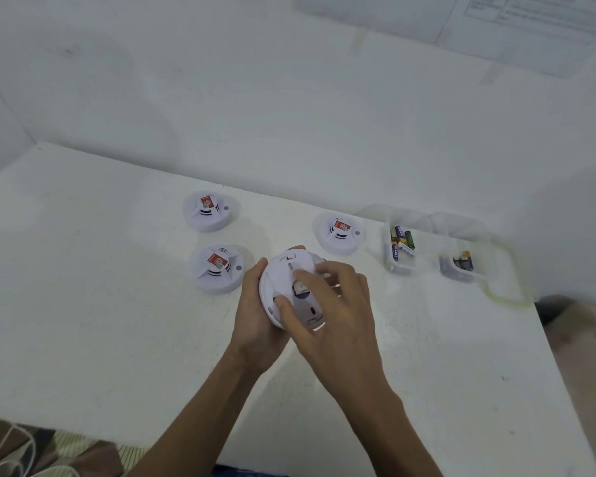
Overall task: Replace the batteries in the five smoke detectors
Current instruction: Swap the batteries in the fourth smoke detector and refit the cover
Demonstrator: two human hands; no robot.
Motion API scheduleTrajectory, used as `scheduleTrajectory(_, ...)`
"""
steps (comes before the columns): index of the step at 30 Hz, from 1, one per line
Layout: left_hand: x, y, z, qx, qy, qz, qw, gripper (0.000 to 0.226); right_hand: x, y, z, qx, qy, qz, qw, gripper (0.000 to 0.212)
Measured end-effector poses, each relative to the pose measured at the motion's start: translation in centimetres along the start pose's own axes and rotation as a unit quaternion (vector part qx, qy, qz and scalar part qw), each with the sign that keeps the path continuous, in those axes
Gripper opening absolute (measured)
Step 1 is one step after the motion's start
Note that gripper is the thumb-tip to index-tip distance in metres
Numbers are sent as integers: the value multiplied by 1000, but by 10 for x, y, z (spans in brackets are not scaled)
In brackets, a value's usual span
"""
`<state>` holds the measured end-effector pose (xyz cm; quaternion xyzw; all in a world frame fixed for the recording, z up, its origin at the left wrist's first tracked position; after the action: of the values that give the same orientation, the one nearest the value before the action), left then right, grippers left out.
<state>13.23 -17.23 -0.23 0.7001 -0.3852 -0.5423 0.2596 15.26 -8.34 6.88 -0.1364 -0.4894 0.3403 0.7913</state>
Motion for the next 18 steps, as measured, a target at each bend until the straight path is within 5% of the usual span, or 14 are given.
scheduleTrajectory(11,1,0,1,-11,-15,36,999,53,-3,-1,1,-70,28,-25,997,47)
scheduleTrajectory(18,6,5,6,14,-39,-15,999,57,8,13,5,-37,-57,107,992,31)
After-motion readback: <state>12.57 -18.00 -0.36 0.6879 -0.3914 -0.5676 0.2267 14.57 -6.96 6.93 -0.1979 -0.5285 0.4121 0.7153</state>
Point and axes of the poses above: each hand's wrist, its own z-axis towards the middle knuckle, its own x-axis out of the back of the hand, y = z × x, the point moved 5 cm from there along z, towards the middle knuckle, and after that the axes turned 9 degrees about z, right-handed, at the moved point
